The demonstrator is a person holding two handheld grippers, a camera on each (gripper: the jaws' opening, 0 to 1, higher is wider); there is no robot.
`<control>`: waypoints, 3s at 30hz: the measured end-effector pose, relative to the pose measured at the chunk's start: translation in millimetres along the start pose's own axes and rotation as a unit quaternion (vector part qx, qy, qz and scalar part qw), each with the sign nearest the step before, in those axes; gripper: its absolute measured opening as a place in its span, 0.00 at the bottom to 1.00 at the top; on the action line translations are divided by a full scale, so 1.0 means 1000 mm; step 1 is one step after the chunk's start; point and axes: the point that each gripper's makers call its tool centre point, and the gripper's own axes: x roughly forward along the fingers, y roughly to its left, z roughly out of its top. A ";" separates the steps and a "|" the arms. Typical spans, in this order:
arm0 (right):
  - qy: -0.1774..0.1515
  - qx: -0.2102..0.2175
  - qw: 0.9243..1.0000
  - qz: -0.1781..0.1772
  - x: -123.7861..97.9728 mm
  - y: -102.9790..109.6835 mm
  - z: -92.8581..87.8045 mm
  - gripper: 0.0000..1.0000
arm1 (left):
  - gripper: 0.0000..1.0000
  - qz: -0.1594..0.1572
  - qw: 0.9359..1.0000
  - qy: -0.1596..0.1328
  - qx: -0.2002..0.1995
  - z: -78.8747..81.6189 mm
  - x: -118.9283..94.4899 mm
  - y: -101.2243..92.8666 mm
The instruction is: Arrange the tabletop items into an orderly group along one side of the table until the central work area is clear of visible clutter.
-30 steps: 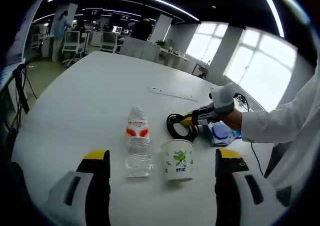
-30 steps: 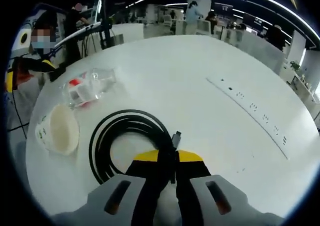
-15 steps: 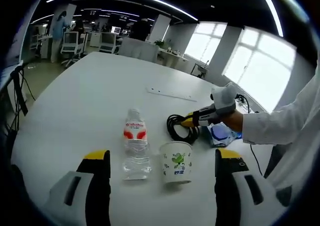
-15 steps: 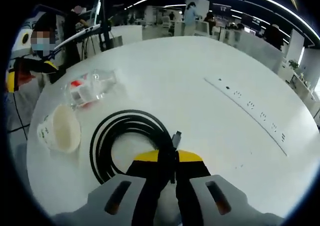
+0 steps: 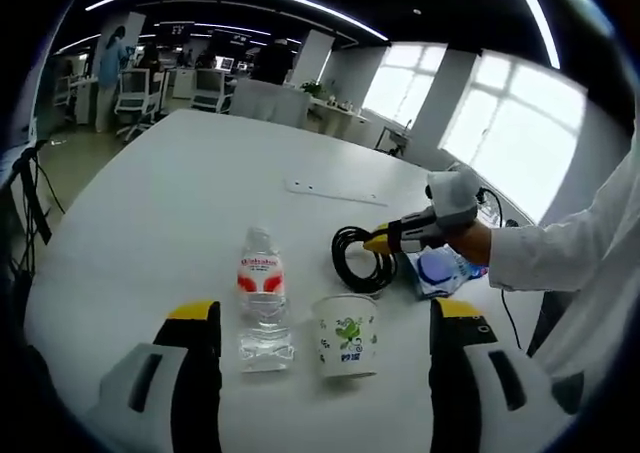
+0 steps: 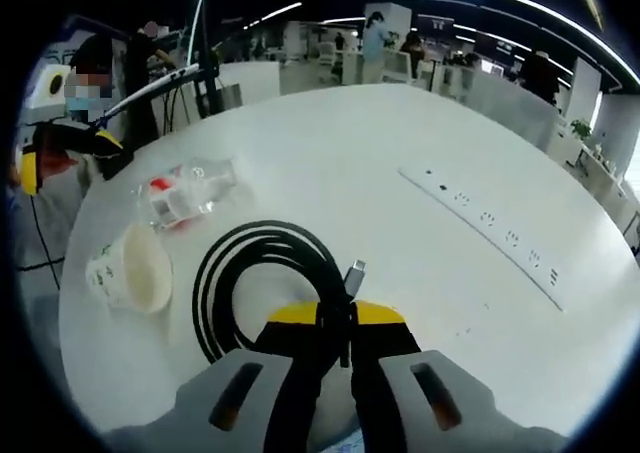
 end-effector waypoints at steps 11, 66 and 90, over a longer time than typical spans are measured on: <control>-0.025 0.009 1.000 0.002 -0.016 0.003 0.011 0.06 | 0.84 -0.016 1.000 -0.002 0.023 0.017 0.019 -0.014; -0.137 0.077 0.986 -0.053 -0.152 0.007 0.036 0.06 | 0.11 -0.072 0.978 0.006 0.194 0.053 0.095 -0.141; -0.133 0.115 0.979 -0.101 -0.226 -0.020 -0.024 0.07 | 0.06 -0.122 0.970 0.014 0.210 0.034 0.112 -0.227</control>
